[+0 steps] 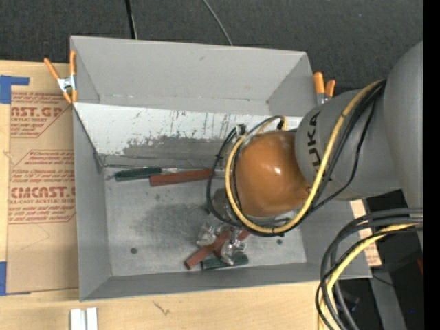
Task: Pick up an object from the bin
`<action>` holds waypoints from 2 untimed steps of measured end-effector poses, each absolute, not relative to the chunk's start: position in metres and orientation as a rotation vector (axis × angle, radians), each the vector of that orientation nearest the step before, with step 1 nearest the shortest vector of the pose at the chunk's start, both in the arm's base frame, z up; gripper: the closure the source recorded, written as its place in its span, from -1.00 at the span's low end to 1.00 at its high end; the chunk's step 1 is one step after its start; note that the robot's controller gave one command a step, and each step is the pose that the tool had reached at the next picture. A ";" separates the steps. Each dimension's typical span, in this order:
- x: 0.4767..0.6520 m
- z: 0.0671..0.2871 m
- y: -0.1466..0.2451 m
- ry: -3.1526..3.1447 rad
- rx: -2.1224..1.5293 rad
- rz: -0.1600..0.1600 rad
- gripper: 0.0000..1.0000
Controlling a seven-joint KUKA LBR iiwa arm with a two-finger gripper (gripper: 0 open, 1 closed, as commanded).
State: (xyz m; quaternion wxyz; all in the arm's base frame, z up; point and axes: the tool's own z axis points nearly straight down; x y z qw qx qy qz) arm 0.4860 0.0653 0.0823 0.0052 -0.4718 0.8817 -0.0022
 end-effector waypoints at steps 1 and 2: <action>0.486 0.082 0.065 2.761 -1.477 -0.007 1.00; 0.486 0.083 0.065 2.760 -1.478 -0.006 1.00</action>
Offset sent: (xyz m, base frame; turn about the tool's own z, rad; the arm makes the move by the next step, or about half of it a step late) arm 0.0092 0.0004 0.1560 -0.0193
